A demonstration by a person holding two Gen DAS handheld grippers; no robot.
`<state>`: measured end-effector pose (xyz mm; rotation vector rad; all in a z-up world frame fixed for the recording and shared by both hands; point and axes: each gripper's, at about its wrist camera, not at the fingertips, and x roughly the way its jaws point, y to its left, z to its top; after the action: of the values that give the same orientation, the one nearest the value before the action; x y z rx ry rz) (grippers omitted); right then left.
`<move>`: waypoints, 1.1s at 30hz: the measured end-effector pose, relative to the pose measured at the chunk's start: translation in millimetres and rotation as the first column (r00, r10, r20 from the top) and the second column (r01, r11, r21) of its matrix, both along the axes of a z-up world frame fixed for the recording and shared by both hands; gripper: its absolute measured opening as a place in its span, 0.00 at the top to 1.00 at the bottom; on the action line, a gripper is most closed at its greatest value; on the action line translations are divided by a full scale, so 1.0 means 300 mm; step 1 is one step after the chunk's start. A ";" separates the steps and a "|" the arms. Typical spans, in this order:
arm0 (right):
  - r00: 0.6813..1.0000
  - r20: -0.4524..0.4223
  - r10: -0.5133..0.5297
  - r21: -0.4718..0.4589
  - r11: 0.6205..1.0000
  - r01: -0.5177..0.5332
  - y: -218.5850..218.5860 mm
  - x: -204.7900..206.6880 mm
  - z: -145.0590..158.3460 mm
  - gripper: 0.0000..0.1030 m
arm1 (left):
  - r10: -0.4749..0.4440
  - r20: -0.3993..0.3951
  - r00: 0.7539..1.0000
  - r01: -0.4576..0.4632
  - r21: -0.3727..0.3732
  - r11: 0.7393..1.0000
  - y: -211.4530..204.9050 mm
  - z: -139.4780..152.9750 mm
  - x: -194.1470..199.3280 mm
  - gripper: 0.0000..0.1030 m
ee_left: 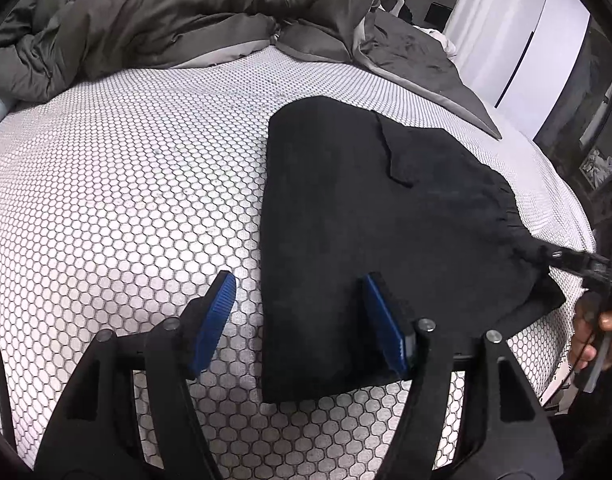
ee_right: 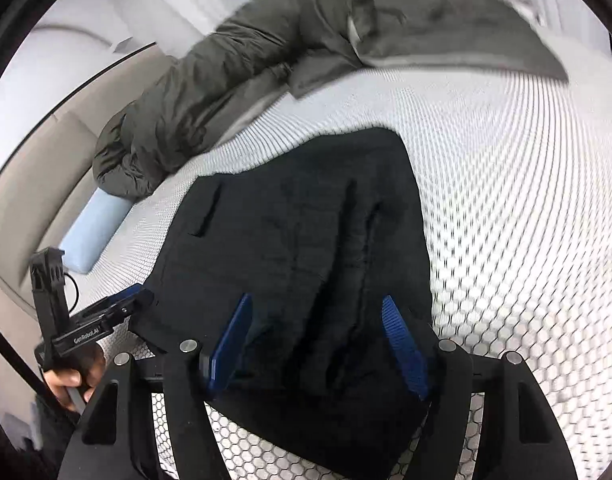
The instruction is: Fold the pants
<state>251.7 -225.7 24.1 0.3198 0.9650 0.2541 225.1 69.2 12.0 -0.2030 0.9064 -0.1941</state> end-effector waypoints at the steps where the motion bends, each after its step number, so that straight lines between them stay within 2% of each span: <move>1: 1.000 -0.015 0.002 0.006 1.000 -0.002 0.001 0.018 -0.027 0.33 | -0.003 0.002 1.000 0.003 0.005 1.000 -0.006 0.000 0.002 0.38; 2: 1.000 -0.012 0.004 -0.004 1.000 -0.004 0.010 0.034 -0.041 0.35 | -0.003 0.004 1.000 0.003 0.009 1.000 -0.010 0.001 0.000 0.38; 4: 1.000 0.002 0.019 -0.043 0.999 -0.019 0.032 0.043 -0.039 0.49 | -0.003 0.010 1.000 0.003 0.013 1.000 -0.014 0.006 -0.004 0.38; 6: 0.999 0.029 0.036 -0.083 0.996 -0.034 0.067 0.036 -0.010 0.69 | -0.004 0.014 1.000 0.003 0.009 1.000 -0.019 0.009 0.001 0.38; 8: 0.992 0.105 0.074 -0.122 0.991 -0.061 0.102 -0.004 0.073 0.84 | -0.016 0.026 1.000 0.016 -0.012 1.000 -0.023 0.024 -0.017 0.38; 11: 0.981 0.164 0.104 -0.156 0.985 -0.078 0.111 -0.063 0.154 0.84 | -0.058 0.050 0.997 0.058 -0.011 0.998 -0.043 0.044 -0.046 0.38; 12: 0.984 0.146 0.106 -0.196 0.978 -0.077 0.111 -0.061 0.141 0.79 | -0.070 0.050 0.996 0.070 0.008 0.998 -0.055 0.040 -0.051 0.36; 13: 0.992 0.092 0.092 -0.249 0.966 -0.066 0.101 -0.044 0.094 0.74 | -0.076 0.038 0.996 0.075 0.040 0.996 -0.071 0.023 -0.048 0.34; 14: 0.998 0.043 0.042 -0.304 0.952 -0.027 0.087 -0.022 0.045 0.63 | -0.077 0.028 0.997 0.075 0.059 0.995 -0.081 0.009 -0.044 0.34; 15: 0.999 0.025 0.019 -0.308 0.951 -0.010 0.077 -0.008 0.018 0.54 | -0.072 0.021 0.997 0.071 0.067 0.995 -0.088 -0.001 -0.044 0.34; 17: 0.999 0.047 0.002 -0.265 0.964 0.011 0.056 -0.021 0.032 0.54 | -0.067 0.040 0.997 0.064 0.069 0.996 -0.090 0.012 -0.048 0.34; 19: 0.991 0.136 0.009 -0.291 0.956 0.031 0.065 -0.066 0.097 0.53 | -0.097 0.102 0.990 0.091 0.059 0.994 -0.096 0.058 -0.087 0.34; 21: 0.977 0.212 0.037 -0.272 0.962 0.023 0.097 -0.104 0.152 0.53 | -0.153 0.157 0.976 0.149 0.037 0.988 -0.114 0.088 -0.108 0.34; 23: 0.970 0.225 0.092 -0.205 0.978 -0.045 0.148 -0.103 0.159 0.53 | -0.213 0.159 0.964 0.212 0.024 0.977 -0.150 0.089 -0.102 0.34; 25: 0.971 0.188 0.147 -0.167 0.979 -0.115 0.230 -0.068 0.127 0.54 | -0.259 0.126 0.957 0.261 0.005 0.965 -0.188 0.061 -0.073 0.36; 26: 0.970 0.158 0.182 -0.164 0.974 -0.156 0.279 -0.043 0.099 0.59 | -0.290 0.102 0.952 0.291 0.006 0.957 -0.210 0.038 -0.052 0.40; 28: 0.968 0.093 0.232 -0.191 0.959 -0.211 0.349 -0.008 0.037 0.66 | -0.303 0.101 0.948 0.295 0.087 0.951 -0.239 0.012 -0.050 0.63; 29: 0.968 0.051 0.245 -0.217 0.949 -0.228 0.378 0.016 -0.002 0.68 | -0.305 0.095 0.948 0.294 0.107 0.950 -0.239 0.003 -0.044 0.68; 31: 0.965 0.008 0.262 -0.286 0.925 -0.248 0.407 0.045 -0.043 0.72 | -0.294 0.080 0.952 0.290 0.059 0.955 -0.197 -0.010 -0.031 0.83; 32: 0.965 0.005 0.262 -0.343 0.907 -0.245 0.407 0.039 -0.046 0.78 | -0.289 0.075 0.954 0.287 0.041 0.957 -0.170 -0.010 -0.029 0.86; 33: 0.968 0.006 0.250 -0.370 0.900 -0.230 0.398 0.033 -0.040 0.78 | -0.277 0.072 0.958 0.274 0.040 0.961 -0.141 -0.010 -0.030 0.86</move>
<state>261.6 -106.2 12.2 -0.1521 0.9772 0.2990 216.2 26.9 9.1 -0.0395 0.8585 -0.4442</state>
